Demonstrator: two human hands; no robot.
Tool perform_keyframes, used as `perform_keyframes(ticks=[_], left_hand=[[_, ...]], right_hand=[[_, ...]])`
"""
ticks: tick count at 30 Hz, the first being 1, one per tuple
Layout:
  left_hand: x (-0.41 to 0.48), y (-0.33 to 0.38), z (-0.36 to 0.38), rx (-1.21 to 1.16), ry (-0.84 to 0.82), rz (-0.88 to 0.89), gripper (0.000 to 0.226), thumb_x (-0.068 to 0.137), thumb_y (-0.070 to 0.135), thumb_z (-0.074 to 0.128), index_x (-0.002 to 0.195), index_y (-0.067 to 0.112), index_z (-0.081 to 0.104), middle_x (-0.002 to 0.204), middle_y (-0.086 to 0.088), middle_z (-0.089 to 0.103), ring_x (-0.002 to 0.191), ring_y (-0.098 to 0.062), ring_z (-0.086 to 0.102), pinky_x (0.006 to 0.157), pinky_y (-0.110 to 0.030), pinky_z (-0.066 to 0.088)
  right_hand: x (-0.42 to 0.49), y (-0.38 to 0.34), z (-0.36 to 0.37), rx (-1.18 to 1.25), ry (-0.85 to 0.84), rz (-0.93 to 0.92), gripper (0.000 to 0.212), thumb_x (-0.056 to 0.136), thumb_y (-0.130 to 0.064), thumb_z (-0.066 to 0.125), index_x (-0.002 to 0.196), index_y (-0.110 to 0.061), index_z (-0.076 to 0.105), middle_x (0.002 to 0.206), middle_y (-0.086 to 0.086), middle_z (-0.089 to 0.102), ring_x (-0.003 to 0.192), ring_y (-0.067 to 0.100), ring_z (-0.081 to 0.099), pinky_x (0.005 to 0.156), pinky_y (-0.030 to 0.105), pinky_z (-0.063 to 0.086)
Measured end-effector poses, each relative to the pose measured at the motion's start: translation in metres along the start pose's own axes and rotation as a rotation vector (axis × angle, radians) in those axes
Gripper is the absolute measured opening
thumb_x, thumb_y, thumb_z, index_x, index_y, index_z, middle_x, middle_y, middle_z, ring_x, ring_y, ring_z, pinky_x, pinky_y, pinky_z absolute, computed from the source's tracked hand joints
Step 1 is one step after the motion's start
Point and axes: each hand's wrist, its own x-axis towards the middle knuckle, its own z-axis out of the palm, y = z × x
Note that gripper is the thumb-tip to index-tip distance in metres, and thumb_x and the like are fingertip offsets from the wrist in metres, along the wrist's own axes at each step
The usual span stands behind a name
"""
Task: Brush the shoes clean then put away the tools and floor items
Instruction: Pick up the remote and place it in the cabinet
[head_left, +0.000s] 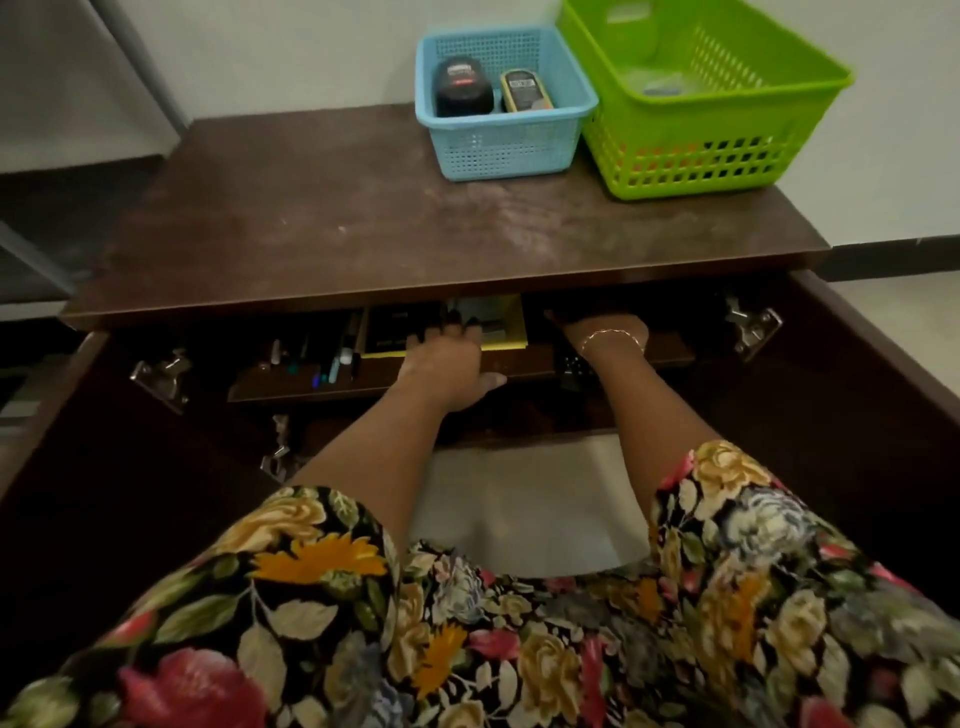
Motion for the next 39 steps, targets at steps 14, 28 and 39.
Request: perform_keyframes(ticks=[14, 28, 39], left_hand=[[0.005, 0.016, -0.009, 0.021, 0.003, 0.025, 0.067, 0.093, 0.049, 0.044, 0.144, 0.012, 0.022, 0.147, -0.015, 0.030, 0.132, -0.035, 0.032, 0.107, -0.047, 0.026], [0.008, 0.016, -0.008, 0.018, -0.019, 0.019, 0.066, 0.093, 0.049, 0.043, 0.144, 0.013, 0.022, 0.146, -0.014, 0.032, 0.132, -0.034, 0.034, 0.107, -0.046, 0.027], [0.009, 0.015, -0.007, 0.018, -0.013, 0.033, 0.067, 0.092, 0.050, 0.044, 0.144, 0.013, 0.022, 0.146, -0.014, 0.033, 0.132, -0.034, 0.032, 0.108, -0.046, 0.026]], right_hand=[[-0.041, 0.042, 0.038, 0.055, 0.155, -0.375, 0.066, 0.087, -0.034, 0.060, 0.143, -0.018, 0.030, 0.152, 0.004, 0.023, 0.129, 0.032, 0.038, 0.103, 0.039, 0.035], [0.000, 0.021, 0.019, -0.082, 0.075, -0.373, 0.056, 0.090, -0.032, 0.057, 0.141, -0.022, 0.036, 0.133, 0.014, 0.048, 0.119, 0.034, 0.048, 0.092, 0.040, 0.045], [-0.025, 0.027, 0.024, 0.046, 0.205, -0.347, 0.067, 0.090, -0.039, 0.054, 0.146, -0.020, 0.021, 0.138, 0.015, 0.035, 0.126, 0.034, 0.037, 0.093, 0.039, 0.044]])
